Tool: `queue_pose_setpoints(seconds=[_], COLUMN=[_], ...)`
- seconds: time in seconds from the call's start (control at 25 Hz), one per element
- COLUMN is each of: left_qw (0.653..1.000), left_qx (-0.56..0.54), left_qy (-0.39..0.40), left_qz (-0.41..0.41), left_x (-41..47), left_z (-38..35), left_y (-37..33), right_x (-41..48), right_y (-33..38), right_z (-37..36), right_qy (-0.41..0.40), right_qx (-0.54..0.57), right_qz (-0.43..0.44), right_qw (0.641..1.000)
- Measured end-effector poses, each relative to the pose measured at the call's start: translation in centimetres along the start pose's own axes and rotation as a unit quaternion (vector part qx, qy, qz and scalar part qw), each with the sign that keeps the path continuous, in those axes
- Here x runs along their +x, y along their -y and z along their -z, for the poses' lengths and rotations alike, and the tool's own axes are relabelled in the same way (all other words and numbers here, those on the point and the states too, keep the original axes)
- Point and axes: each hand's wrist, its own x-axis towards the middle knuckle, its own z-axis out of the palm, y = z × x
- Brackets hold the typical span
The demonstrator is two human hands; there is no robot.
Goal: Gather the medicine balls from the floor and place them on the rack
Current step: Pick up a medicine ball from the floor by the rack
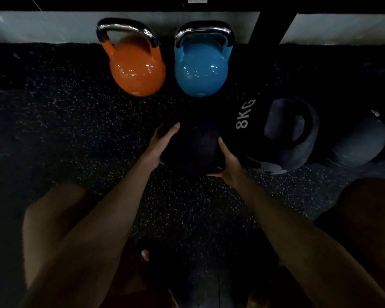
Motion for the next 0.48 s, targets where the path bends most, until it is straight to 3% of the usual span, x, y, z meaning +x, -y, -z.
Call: queue_pose_setpoints(seconds=[0.24, 0.48], left_qw=[0.998, 0.995], left_qx=[-0.046, -0.078], left_qy=[-0.028, -0.038], left_qz=[-0.014, 0.056], left_x=[-2.6, -15.2], left_z=[-0.6, 1.4], left_y=[0.1, -2.5], right_x=[-2.0, -14.8], right_y=[-0.6, 2.8], right_z=[-0.5, -2.1], right_qy=[-0.031, -0.035], right_qx=[0.001, -0.076], right_qz=[0.017, -0.001], right_qw=[0.999, 0.996])
